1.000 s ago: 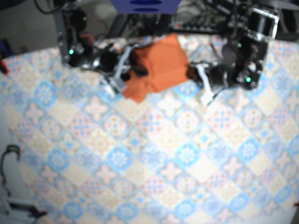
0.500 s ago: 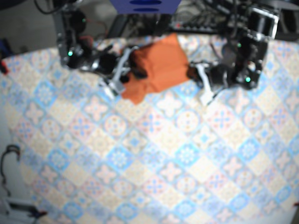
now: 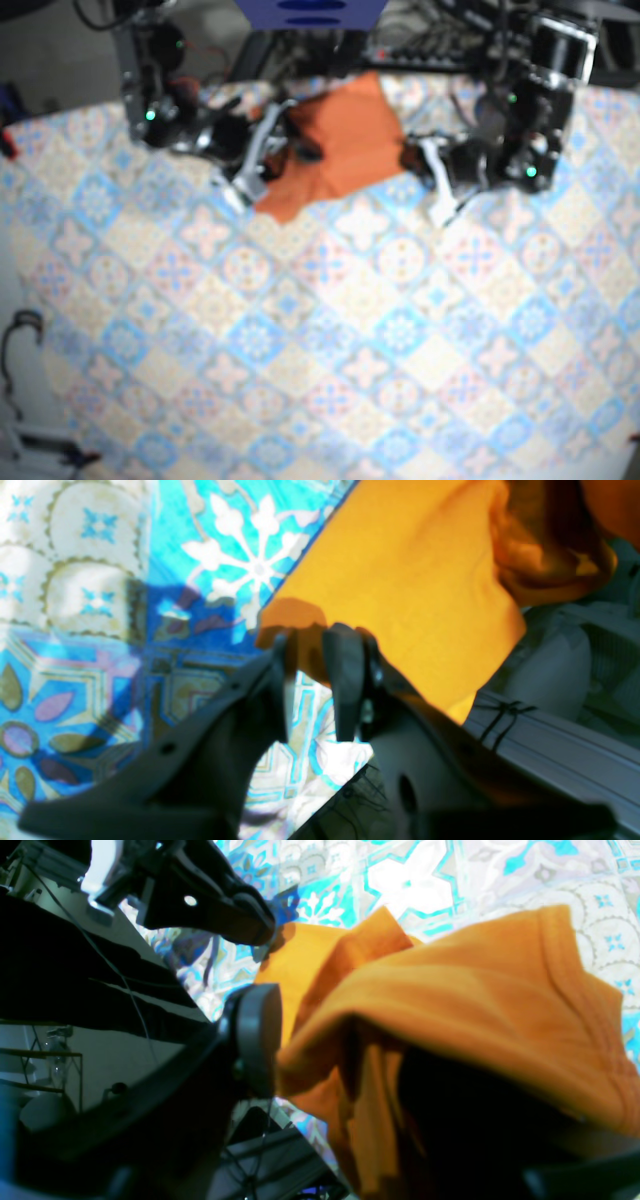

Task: Fold the T-shirt properly
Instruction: 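Lower the folded end onto the shirt with the right gripper, then release the right gripper and move the left gripper away from the shirt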

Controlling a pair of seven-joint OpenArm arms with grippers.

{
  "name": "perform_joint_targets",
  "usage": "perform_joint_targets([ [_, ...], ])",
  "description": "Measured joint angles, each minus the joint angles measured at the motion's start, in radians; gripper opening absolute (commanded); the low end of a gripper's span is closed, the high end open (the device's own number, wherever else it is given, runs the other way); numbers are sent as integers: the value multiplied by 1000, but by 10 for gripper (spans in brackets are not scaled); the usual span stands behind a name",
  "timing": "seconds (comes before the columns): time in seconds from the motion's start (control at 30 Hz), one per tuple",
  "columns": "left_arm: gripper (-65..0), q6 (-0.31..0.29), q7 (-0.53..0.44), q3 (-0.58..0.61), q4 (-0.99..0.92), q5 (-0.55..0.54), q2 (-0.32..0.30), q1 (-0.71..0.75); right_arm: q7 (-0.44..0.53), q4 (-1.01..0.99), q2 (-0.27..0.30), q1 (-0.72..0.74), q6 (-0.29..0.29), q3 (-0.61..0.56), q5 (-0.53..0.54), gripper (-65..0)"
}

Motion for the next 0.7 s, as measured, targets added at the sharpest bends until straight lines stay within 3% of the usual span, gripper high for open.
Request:
perform_joint_targets([
  [0.7, -514, 0, 0, 0, -76, 3, 0, -50, -1, 2, 128, 238, 8, -358, 0, -340],
])
